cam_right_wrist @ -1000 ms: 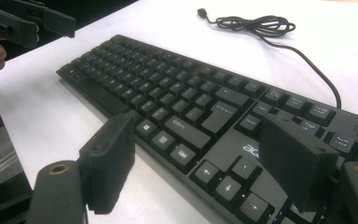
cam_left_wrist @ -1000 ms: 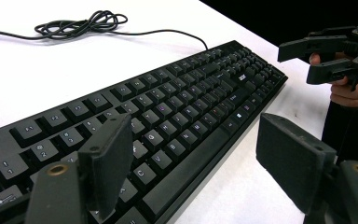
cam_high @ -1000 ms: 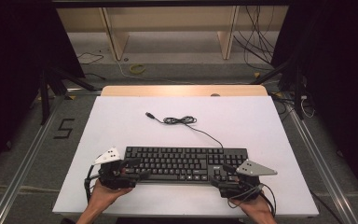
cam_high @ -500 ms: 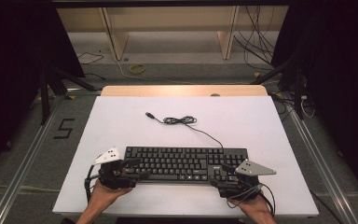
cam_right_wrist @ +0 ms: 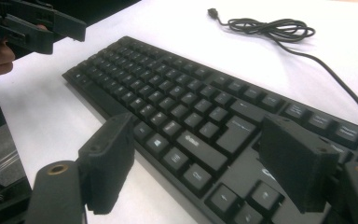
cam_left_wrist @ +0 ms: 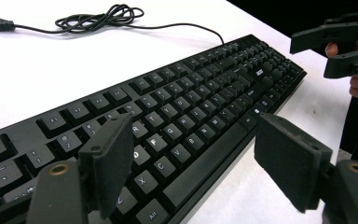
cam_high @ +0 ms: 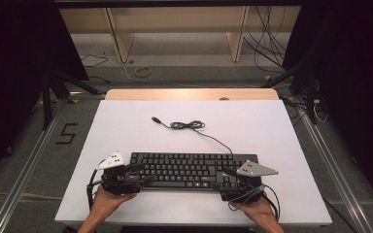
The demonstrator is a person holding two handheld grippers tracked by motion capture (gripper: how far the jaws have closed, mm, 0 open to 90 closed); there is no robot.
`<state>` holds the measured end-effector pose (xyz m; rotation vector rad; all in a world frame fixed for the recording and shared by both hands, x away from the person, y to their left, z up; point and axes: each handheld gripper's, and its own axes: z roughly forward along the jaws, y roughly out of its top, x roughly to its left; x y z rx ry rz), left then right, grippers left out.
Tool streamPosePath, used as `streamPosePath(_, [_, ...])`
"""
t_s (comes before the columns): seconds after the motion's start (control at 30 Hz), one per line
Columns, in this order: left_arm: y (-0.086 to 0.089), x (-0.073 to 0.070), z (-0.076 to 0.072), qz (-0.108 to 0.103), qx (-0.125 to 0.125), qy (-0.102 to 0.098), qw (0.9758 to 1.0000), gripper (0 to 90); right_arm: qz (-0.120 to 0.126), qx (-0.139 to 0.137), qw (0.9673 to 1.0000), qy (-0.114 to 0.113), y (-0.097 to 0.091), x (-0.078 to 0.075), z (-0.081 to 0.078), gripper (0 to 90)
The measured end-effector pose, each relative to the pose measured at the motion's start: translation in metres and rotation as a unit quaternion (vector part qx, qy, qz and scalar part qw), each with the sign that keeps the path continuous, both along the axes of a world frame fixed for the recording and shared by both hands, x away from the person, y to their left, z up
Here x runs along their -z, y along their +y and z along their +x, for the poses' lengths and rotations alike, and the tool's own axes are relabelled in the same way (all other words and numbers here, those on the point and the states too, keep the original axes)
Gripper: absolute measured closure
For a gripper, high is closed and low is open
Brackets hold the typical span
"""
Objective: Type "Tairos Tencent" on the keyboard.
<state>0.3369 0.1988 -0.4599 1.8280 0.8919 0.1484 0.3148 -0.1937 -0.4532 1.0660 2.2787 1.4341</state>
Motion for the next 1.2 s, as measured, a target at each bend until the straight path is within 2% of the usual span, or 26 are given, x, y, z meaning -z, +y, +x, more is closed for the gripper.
streamPosePath(0.27, [0.003,0.001,0.002,0.001,-0.006,0.009,0.9999,28.8,-0.008,-0.024,0.9996,0.009,0.022,-0.004,0.013,25.6])
streamPosePath(0.5, [0.007,0.002,0.004,0.008,-0.018,0.02,0.9996,32.8,-0.009,-0.036,0.9991,0.021,0.038,-0.007,0.024,29.0])
streamPosePath(0.67, [0.009,0.004,0.006,0.024,-0.029,0.031,0.9988,39.2,-0.02,-0.045,0.9985,0.024,0.055,-0.009,0.036,36.3])
streamPosePath(0.7, [0.01,0.004,0.007,0.037,-0.036,0.036,0.998,40.8,-0.021,-0.045,0.9984,0.027,0.058,-0.009,0.037,37.8])
streamPosePath(0.83, [0.012,0.005,0.008,0.04,-0.043,0.048,0.9971,47.6,-0.025,-0.051,0.9978,0.033,0.067,-0.009,0.044,42.4])
streamPosePath(0.97, [0.015,0.005,0.009,0.055,-0.048,0.052,0.996,56.5,-0.031,-0.05,0.9974,0.042,0.073,-0.008,0.049,46.6])
streamPosePath(1.0, [0.015,0.005,0.009,0.061,-0.05,0.054,0.9954,56.5,-0.032,-0.05,0.9973,0.043,0.075,-0.007,0.051,48.7])
streamPosePath(1.07, [0.016,0.006,0.01,0.074,-0.058,0.059,0.9938,62.7,-0.039,-0.046,0.9969,0.051,0.082,-0.005,0.055,56.0])
streamPosePath(1.2, [0.018,0.007,0.01,0.083,-0.058,0.063,0.9929,70.3,-0.046,-0.044,0.9962,0.06,0.091,-0.002,0.061,65.4])
